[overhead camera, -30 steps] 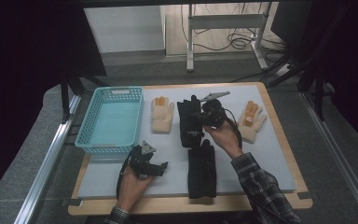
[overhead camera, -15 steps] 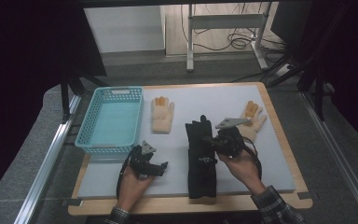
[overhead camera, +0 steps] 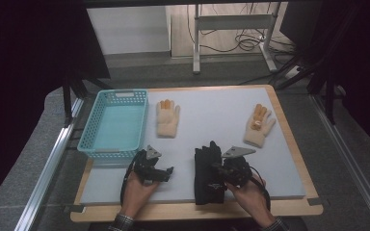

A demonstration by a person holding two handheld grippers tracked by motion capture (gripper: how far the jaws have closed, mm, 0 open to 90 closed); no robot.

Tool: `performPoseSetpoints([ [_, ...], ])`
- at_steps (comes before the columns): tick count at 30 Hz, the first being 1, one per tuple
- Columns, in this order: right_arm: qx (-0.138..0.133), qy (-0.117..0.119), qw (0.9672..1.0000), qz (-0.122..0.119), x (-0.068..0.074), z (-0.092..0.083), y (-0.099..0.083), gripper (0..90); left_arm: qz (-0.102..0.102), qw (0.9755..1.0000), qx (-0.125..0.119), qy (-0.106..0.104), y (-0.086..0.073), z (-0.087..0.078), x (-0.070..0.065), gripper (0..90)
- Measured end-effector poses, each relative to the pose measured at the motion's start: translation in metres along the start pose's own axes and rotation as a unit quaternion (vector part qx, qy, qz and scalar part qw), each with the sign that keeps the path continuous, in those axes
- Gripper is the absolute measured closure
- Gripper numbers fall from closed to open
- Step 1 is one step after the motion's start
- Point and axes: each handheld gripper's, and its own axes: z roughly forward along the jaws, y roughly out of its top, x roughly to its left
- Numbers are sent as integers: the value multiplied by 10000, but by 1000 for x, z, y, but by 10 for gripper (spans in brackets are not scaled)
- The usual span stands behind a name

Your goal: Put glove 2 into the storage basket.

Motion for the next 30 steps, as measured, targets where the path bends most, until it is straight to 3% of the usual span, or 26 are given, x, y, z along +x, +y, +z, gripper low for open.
performPoseSetpoints([
  [2,31,-47,10000,-64,0,4,-3,844,1,10000,3,2,0,0,0,59],
  [6,155,45,9996,-246,-1,19,-12,625,0,10000,3,0,0,0,0,59],
  [9,-134,293,9994,-88,-14,9,-8,503,20,10000,23,-1,0,0,0,59],
  [12,-254,280,9992,-88,-24,1,-7,495,18,10000,26,-5,0,0,1,59],
  [15,-354,259,9990,-16,-41,-7,-12,567,12,10000,28,-11,0,0,1,58],
  [16,-305,285,9991,52,-50,-8,-20,662,8,10000,35,-16,0,0,1,57],
  [17,-305,285,9991,52,-50,-8,-20,662,-21,10000,23,-24,0,0,1,57],
  [20,-149,390,9991,31,-55,-7,-35,811,-47,9999,60,-102,1,0,2,51],
  [22,-17,448,9989,-106,-57,-6,-49,876,-14,9999,76,-132,0,-1,3,47],
  [26,99,621,9980,-69,-58,-5,-66,887,66,9998,127,-159,-2,-4,4,40],
  [30,45,815,9966,-138,-54,-5,-70,887,141,9996,184,-185,-7,-8,9,15],
])
